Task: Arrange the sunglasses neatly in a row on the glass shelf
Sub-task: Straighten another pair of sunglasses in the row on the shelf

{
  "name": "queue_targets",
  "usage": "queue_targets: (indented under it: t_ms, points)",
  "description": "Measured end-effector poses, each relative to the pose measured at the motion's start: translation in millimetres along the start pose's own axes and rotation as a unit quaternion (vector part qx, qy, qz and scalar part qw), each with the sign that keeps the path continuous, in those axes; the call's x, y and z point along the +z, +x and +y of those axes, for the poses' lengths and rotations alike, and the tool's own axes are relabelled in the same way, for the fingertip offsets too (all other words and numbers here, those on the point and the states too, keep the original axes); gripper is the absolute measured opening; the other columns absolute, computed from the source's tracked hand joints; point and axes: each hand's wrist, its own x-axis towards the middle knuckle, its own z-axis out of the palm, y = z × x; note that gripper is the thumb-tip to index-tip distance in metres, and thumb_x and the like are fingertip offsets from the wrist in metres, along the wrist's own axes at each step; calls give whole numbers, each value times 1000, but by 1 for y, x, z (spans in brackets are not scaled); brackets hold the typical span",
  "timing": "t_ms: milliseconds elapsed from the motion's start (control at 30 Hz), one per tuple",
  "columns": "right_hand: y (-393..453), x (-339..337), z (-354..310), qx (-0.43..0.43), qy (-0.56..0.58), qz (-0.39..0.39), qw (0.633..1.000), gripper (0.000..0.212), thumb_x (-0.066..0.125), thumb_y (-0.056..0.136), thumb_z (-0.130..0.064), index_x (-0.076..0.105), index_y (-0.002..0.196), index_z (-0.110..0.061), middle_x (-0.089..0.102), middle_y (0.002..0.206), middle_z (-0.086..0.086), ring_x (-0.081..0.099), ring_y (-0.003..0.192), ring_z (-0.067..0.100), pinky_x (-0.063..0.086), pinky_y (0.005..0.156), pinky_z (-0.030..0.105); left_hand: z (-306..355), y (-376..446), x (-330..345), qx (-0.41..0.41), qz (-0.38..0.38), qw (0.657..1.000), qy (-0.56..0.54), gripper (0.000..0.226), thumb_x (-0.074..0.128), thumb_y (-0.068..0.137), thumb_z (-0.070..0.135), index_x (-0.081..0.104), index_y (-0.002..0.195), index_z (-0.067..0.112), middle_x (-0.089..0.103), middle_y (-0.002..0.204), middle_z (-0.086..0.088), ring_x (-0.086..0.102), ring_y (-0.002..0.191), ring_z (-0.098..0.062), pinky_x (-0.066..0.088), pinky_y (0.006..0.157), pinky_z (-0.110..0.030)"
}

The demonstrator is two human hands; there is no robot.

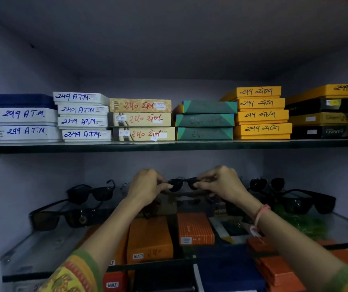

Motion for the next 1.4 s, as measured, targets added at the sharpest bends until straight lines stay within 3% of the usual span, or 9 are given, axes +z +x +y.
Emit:
queue_targets:
  t_ms: [100,200,367,533,633,900,1100,1300,1400]
  points:
    - [3,-4,3,26,-16,77,997,31,89,60,-36,72,75,-14,72,70,3,70,67,16,61,61,35,5,2,-1,18,15,999,38,30,73,82,42,81,95,17,79,91,-3,70,82,-16,56,71,-29]
    - [3,-6,1,20,-101,106,989,32,87,60,-44,66,60,-20,66,62,-3,66,65,16,57,56,31,10,3,0,19,24,997,77,31,71,82,46,81,93,19,79,88,-1,69,79,-16,49,63,-26]
    - [6,-10,-8,23,-166,90,982,28,85,65,-40,75,71,-14,74,77,9,69,76,26,58,64,35,17,4,-5,-16,24,992,125,32,70,83,45,81,85,15,76,88,-2,68,87,-22,42,63,-27]
    - [19,-15,-8,73,-145,51,985,26,85,68,-28,79,80,-6,75,85,14,70,83,29,61,73,39,13,10,-10,-129,-26,988,76,37,67,81,30,50,52,15,52,55,1,55,61,-19,32,45,-24]
    - [22,-12,-3,112,-153,11,982,26,84,67,-22,66,65,-4,72,86,16,69,83,33,60,68,36,13,14,-10,-174,-80,981,15,40,64,80,26,42,48,17,46,51,2,46,51,-16,31,46,-25]
    - [15,3,13,122,-190,-36,973,33,72,73,-14,43,59,-11,51,71,9,55,69,30,46,57,30,10,11,6,-234,-176,953,-77,28,71,76,22,58,52,15,53,47,4,45,47,-12,31,45,-24]
    - [11,16,19,83,-224,-24,971,18,67,80,-10,62,93,1,65,98,19,66,89,36,48,62,33,8,10,19,-232,-158,960,-26,25,73,73,27,56,60,15,54,64,0,50,57,-14,38,50,-25]
    - [10,18,20,42,-270,-18,962,13,66,82,-10,63,90,0,68,95,19,67,87,35,51,63,36,9,13,17,-211,-151,965,23,39,74,75,46,54,63,15,52,63,2,50,56,-12,37,49,-25]
    - [8,13,15,27,-274,-12,961,27,73,80,-24,63,87,0,64,86,13,66,85,35,45,58,33,2,14,14,-211,-86,973,33,48,66,81,56,67,83,8,60,73,-2,58,69,-18,45,58,-28]
